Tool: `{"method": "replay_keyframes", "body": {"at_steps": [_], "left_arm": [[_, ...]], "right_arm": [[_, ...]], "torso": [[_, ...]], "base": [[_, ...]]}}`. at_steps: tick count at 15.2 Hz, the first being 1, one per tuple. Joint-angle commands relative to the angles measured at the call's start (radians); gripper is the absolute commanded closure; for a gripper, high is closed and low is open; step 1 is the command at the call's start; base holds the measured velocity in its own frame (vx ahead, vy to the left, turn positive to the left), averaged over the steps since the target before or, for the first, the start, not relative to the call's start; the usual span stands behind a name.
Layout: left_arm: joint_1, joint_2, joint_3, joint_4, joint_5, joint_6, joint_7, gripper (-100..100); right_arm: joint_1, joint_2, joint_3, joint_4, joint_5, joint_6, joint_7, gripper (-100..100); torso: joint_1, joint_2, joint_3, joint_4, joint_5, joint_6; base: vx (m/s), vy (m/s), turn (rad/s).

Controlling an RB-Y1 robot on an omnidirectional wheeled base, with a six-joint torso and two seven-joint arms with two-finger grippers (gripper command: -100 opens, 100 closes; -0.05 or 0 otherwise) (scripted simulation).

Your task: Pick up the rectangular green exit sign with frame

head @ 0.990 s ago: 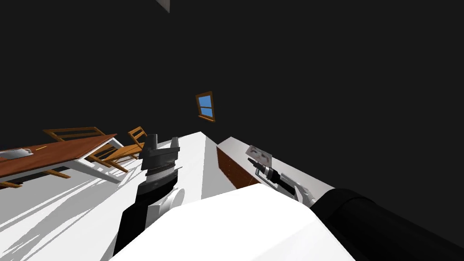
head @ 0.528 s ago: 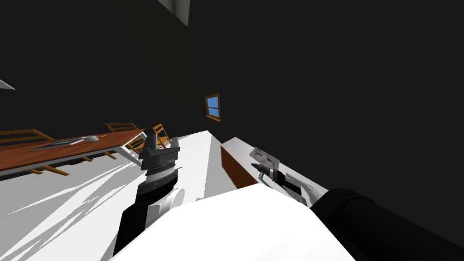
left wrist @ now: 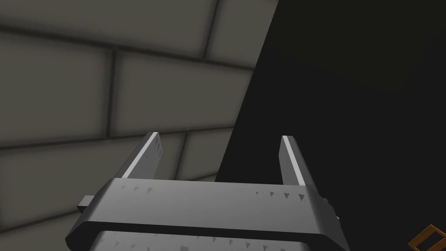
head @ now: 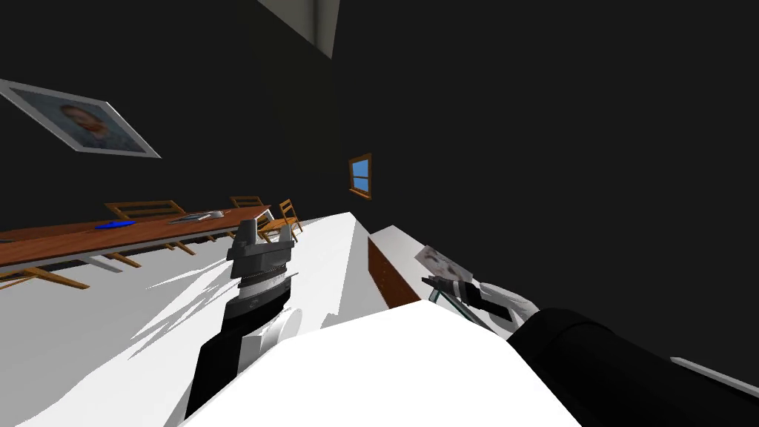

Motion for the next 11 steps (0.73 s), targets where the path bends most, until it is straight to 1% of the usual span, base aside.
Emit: {"method": "replay_keyframes", "body": {"at_steps": [1, 2, 3, 4, 5, 6, 7, 8, 9, 10, 11], "left_arm": [[0.000, 0.000, 0.000, 0.000, 0.000, 0.000, 0.000, 0], [0.000, 0.000, 0.000, 0.000, 0.000, 0.000, 0.000, 0], [0.000, 0.000, 0.000, 0.000, 0.000, 0.000, 0.000, 0], [0.000, 0.000, 0.000, 0.000, 0.000, 0.000, 0.000, 0], [0.000, 0.000, 0.000, 0.000, 0.000, 0.000, 0.000, 0], [0.000, 0.000, 0.000, 0.000, 0.000, 0.000, 0.000, 0], [0.000, 0.000, 0.000, 0.000, 0.000, 0.000, 0.000, 0], [0.000, 0.000, 0.000, 0.000, 0.000, 0.000, 0.000, 0], [0.000, 0.000, 0.000, 0.000, 0.000, 0.000, 0.000, 0], [0.000, 0.000, 0.000, 0.000, 0.000, 0.000, 0.000, 0], [0.000, 0.000, 0.000, 0.000, 0.000, 0.000, 0.000, 0]], "right_arm": [[-0.009, -0.025, 0.025, 0.042, 0.019, -0.003, 0.000, -100], [-0.009, -0.025, 0.025, 0.042, 0.019, -0.003, 0.000, -100], [-0.005, -0.061, 0.048, 0.075, 0.038, -0.006, -0.001, -100], [-0.005, -0.061, 0.048, 0.075, 0.038, -0.006, -0.001, -100], [0.000, -0.094, 0.071, 0.106, 0.057, -0.011, -0.001, -100], [0.000, -0.094, 0.071, 0.106, 0.057, -0.011, -0.001, -100], [0.005, -0.122, 0.096, 0.135, 0.075, -0.015, -0.002, -100], [0.011, -0.146, 0.121, 0.159, 0.093, -0.020, -0.003, -100], [0.011, -0.150, 0.121, 0.162, 0.093, -0.020, -0.003, -100], [0.019, -0.172, 0.148, 0.187, 0.110, -0.025, -0.004, -100], [0.019, -0.172, 0.148, 0.187, 0.110, -0.025, -0.004, -100]], "torso": [[0.000, 0.000, 0.000, 0.000, 0.000, 0.000], [0.000, 0.000, 0.000, 0.000, 0.000, 0.000], [0.000, 0.000, 0.000, 0.000, 0.000, 0.001], [0.000, 0.000, 0.000, 0.000, 0.000, 0.001], [0.000, 0.000, 0.000, 0.000, 0.000, 0.001], [0.000, 0.000, 0.000, 0.000, 0.000, 0.000], [0.000, 0.000, 0.000, 0.000, 0.000, 0.000], [0.000, 0.000, 0.000, 0.000, 0.000, 0.000], [-0.001, 0.000, 0.000, 0.000, 0.000, 0.000], [-0.002, 0.000, 0.000, 0.000, 0.000, 0.001], [-0.002, 0.000, 0.000, 0.000, 0.000, 0.001]], "base": [[-0.017, -0.047, 0.266], [-0.010, -0.034, 0.106], [-0.011, -0.031, 0.202], [-0.012, -0.036, 0.213], [-0.016, -0.042, 0.348], [-0.016, -0.049, 0.249], [-0.018, -0.046, 0.240], [-0.022, -0.058, 0.399], [-0.023, -0.065, 0.301], [-0.025, -0.066, 0.242], [-0.019, -0.055, 0.163]]}}
